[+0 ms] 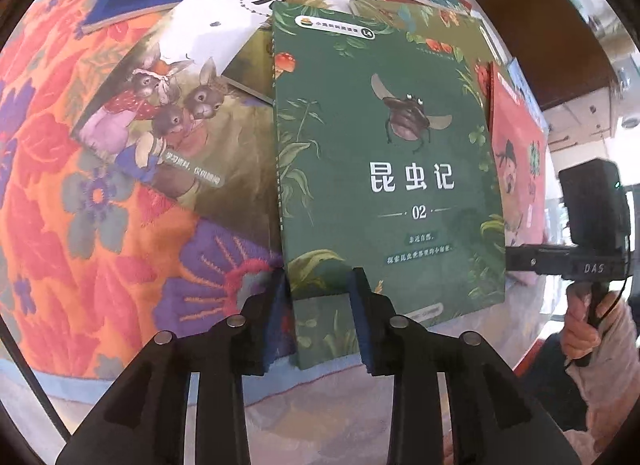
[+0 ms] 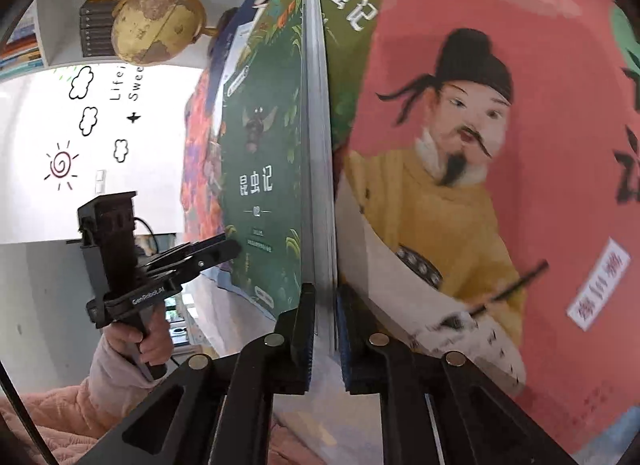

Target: Organize books

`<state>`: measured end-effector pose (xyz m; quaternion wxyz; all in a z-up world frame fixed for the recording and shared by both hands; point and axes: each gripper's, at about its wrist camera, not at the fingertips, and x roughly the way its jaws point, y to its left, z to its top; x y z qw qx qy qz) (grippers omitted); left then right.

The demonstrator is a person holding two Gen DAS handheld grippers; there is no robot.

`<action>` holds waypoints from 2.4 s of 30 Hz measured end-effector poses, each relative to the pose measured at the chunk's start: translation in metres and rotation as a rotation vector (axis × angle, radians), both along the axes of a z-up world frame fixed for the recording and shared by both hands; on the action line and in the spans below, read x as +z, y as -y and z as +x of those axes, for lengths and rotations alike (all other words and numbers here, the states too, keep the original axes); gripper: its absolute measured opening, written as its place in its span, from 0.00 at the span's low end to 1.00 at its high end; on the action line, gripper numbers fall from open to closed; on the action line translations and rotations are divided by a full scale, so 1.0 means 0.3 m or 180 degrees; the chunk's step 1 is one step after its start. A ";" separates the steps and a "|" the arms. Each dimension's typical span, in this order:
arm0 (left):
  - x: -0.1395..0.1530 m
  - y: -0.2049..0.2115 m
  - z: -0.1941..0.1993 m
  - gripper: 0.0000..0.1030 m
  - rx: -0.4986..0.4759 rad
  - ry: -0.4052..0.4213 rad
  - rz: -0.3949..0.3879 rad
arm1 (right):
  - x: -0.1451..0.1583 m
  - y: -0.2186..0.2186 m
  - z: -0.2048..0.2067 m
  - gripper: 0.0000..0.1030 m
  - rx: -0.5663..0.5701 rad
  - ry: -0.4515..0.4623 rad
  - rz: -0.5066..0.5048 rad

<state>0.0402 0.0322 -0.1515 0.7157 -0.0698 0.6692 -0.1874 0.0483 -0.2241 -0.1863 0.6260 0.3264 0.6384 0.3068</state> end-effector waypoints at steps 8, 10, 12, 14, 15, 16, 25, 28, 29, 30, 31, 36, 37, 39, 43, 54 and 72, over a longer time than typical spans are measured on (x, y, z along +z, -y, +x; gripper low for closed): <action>-0.012 -0.039 -0.005 0.30 0.0010 -0.0099 -0.0164 | -0.010 0.154 -0.054 0.39 -0.0306 -0.0052 0.0614; -0.008 -0.028 0.002 0.31 -0.0022 -0.0091 -0.0130 | 0.008 0.125 -0.049 0.44 -0.0161 -0.0002 0.0485; -0.007 -0.021 0.006 0.31 -0.0053 -0.0112 -0.0135 | 0.015 0.076 -0.029 0.50 -0.0031 0.0025 0.0470; -0.003 -0.020 0.009 0.32 -0.0053 -0.0111 -0.0140 | 0.016 0.041 -0.009 0.56 -0.0004 0.0017 0.0465; -0.004 -0.025 0.009 0.32 -0.0037 -0.0120 -0.0176 | 0.026 0.028 0.006 0.63 -0.0006 0.0035 0.0481; -0.005 -0.034 0.008 0.32 -0.0012 -0.0131 -0.0221 | 0.035 0.025 0.015 0.66 -0.0012 0.0071 0.0486; -0.010 -0.053 0.009 0.31 0.0056 -0.0132 -0.0324 | 0.089 -0.056 0.085 0.78 -0.0054 0.0467 0.0112; 0.014 -0.081 -0.008 0.20 0.0155 0.0065 -0.0236 | 0.087 -0.022 0.092 0.16 -0.0214 0.0458 -0.0304; 0.021 -0.095 -0.014 0.19 0.0210 0.0118 -0.0262 | 0.079 -0.008 0.086 0.03 -0.0250 0.0415 -0.0358; 0.033 -0.106 -0.022 0.18 0.0251 0.0168 -0.0320 | 0.077 -0.005 0.075 0.03 -0.0233 0.0401 -0.0382; 0.048 -0.110 -0.028 0.18 0.0264 0.0235 -0.0342 | 0.084 -0.014 0.064 0.03 -0.0175 0.0425 -0.0463; 0.143 -0.124 -0.040 0.18 0.0264 0.0495 -0.0426 | 0.192 -0.116 -0.014 0.03 0.0069 0.0716 -0.0493; 0.158 -0.119 -0.045 0.18 0.0214 0.0539 -0.0373 | 0.211 -0.138 -0.021 0.03 0.0087 0.0762 -0.0485; 0.184 -0.105 -0.059 0.18 0.0092 0.0660 -0.0138 | 0.238 -0.191 -0.030 0.03 0.0161 0.0843 -0.0512; 0.208 -0.157 -0.071 0.17 0.0162 0.0728 -0.0001 | 0.257 -0.259 -0.028 0.03 0.0204 0.0852 -0.0495; 0.247 -0.439 -0.080 0.17 0.0505 0.0753 0.0076 | 0.308 -0.571 0.027 0.04 0.0496 0.0849 -0.0390; 0.212 -1.051 0.009 0.15 0.0944 0.0659 -0.0140 | 0.327 -1.250 0.175 0.05 0.0843 0.0787 -0.0265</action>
